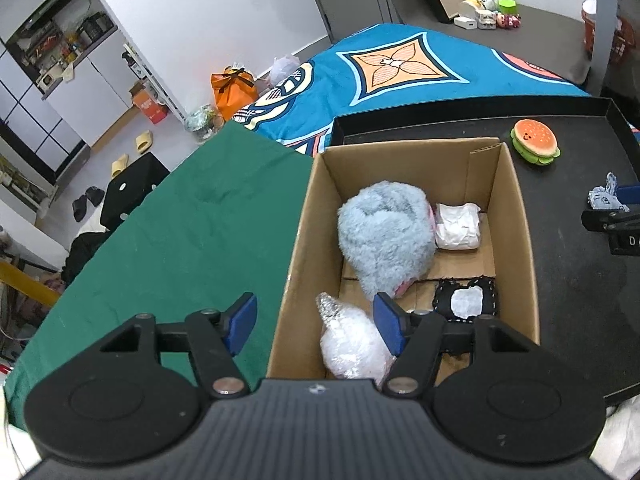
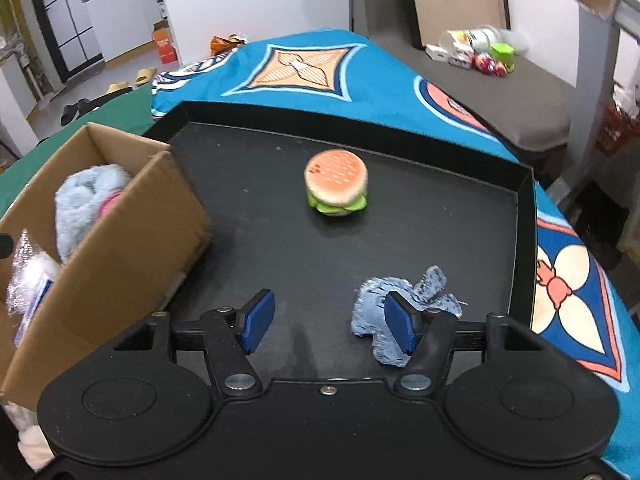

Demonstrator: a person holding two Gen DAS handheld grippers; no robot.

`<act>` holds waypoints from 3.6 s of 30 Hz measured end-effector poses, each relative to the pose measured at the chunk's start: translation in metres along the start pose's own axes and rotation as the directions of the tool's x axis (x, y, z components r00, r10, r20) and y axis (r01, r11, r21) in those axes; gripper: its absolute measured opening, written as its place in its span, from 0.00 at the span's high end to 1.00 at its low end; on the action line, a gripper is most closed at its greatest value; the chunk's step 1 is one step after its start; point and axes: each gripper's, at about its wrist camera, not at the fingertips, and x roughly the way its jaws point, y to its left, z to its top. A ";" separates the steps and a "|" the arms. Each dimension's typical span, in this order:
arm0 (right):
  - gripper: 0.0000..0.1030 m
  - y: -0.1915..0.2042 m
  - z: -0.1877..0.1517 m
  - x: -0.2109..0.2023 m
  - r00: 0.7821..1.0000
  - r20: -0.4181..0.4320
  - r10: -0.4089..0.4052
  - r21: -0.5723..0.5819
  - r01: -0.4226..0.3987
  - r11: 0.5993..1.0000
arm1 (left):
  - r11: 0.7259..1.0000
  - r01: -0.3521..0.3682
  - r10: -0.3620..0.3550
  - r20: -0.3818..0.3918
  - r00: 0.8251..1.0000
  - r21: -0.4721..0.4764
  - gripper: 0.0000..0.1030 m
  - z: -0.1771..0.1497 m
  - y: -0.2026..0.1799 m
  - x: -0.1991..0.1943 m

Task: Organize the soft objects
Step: 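Move the right gripper to the blue denim bunny plush and close, then lift the denim plush with the right gripper and carry it toward the box, then lower the denim plush into the box and open the right gripper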

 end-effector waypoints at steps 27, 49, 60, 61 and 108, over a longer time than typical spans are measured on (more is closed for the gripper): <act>0.77 -0.028 0.000 0.007 0.995 0.026 -0.095 -0.014 0.095 0.995 | 0.997 -0.062 0.063 -0.017 0.998 0.034 0.39 0.008 -0.010 -0.004; 0.77 -0.005 0.014 -0.052 0.984 0.176 0.011 0.004 -0.012 1.000 | 0.997 -0.068 0.069 0.020 0.997 -0.039 0.38 -0.003 0.028 -0.017; 0.77 0.014 0.019 -0.073 0.958 0.269 0.100 -0.032 -0.095 0.995 | 0.997 -0.040 0.042 0.032 0.999 -0.071 0.39 -0.014 0.049 -0.020; 0.77 0.016 0.020 -0.074 0.956 0.272 0.106 -0.033 -0.101 0.994 | 0.997 -0.037 0.040 0.035 0.999 -0.069 0.39 -0.015 0.050 -0.020; 0.58 0.131 0.026 -0.080 0.942 0.228 0.247 -0.206 -0.201 0.958 | 0.964 0.253 -0.251 0.030 0.968 -0.084 0.93 -0.048 0.068 0.020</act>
